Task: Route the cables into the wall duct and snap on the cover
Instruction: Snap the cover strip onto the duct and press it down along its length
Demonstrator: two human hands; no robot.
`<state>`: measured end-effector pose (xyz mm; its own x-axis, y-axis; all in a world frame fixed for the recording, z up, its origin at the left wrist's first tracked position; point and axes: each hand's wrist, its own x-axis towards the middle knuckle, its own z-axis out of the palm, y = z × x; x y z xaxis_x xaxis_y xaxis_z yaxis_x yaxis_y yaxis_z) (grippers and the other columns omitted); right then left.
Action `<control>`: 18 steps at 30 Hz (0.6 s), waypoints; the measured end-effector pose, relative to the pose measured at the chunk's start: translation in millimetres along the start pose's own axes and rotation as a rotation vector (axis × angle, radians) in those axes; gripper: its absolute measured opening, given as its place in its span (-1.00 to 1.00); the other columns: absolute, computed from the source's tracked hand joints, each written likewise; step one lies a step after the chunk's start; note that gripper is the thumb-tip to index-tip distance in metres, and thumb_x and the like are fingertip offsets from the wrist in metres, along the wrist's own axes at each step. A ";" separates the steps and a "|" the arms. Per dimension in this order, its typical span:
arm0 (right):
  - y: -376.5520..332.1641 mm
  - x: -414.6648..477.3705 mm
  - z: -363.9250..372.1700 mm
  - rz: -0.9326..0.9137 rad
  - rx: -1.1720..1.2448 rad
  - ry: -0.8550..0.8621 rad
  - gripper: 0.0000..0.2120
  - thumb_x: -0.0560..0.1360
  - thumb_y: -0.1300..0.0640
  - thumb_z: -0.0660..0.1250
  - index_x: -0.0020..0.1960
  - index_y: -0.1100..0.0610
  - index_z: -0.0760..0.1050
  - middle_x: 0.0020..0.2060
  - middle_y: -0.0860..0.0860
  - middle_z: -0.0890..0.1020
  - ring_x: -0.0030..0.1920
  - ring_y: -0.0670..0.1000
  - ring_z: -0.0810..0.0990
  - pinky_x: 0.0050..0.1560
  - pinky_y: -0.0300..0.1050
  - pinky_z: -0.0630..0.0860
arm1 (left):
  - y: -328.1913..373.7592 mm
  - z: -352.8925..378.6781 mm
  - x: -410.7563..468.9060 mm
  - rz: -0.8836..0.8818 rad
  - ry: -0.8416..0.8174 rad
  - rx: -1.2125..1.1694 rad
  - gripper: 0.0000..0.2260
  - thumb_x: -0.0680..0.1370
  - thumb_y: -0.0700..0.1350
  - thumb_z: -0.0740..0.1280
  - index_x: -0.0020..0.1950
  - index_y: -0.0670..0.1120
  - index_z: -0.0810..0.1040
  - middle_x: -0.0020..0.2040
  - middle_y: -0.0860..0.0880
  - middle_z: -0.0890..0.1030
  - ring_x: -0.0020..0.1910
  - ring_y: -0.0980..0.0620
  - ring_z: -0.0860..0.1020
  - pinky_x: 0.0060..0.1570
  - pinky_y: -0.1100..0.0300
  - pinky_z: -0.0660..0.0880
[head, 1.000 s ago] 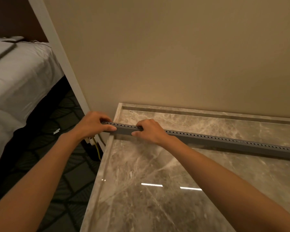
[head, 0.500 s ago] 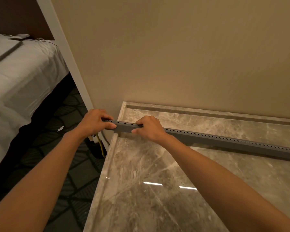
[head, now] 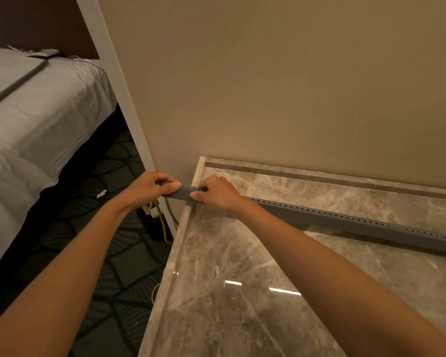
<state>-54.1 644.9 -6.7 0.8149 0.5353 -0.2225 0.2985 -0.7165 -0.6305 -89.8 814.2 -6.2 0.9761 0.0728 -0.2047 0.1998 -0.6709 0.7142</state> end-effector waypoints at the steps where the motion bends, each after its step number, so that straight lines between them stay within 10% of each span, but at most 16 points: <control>1: -1.3 1.4 1.3 0.007 0.000 0.009 -0.69 0.53 0.05 0.28 -0.08 0.31 0.60 -0.30 0.13 0.49 -0.21 0.11 0.47 -0.42 -0.14 0.23 | -0.3 0.6 0.4 -0.001 -0.011 0.006 -0.81 0.58 -0.12 0.25 0.09 -0.17 0.57 -0.16 0.05 0.52 -0.11 0.06 0.46 -0.16 0.27 0.38; 12: -1.5 1.2 5.3 0.004 -0.036 0.089 -0.72 0.53 0.04 0.28 -0.06 0.26 0.62 -0.28 0.11 0.49 -0.19 0.10 0.46 -0.20 -0.09 0.28 | -6.6 9.3 2.8 0.012 0.114 -0.054 -0.87 0.55 -0.14 0.30 -0.03 -0.15 0.61 -0.11 -0.09 0.56 -0.05 -0.04 0.49 -0.01 0.05 0.44; 18: 13.4 -10.6 -5.0 -0.084 -0.111 0.069 -0.74 0.50 0.06 0.32 -0.01 0.27 0.58 -0.25 0.08 0.49 -0.19 0.07 0.44 -0.19 -0.10 0.27 | 12.7 16.0 -1.0 0.293 0.316 0.457 -0.87 0.52 -0.17 0.34 -0.03 -0.18 0.65 -0.03 -0.17 0.60 0.01 -0.14 0.52 0.06 -0.01 0.43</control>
<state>-56.3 627.4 -9.1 0.8159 0.5661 -0.1180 0.4173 -0.7176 -0.5575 -89.7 793.8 -7.6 0.9769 0.0053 0.2138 -0.0688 -0.9387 0.3377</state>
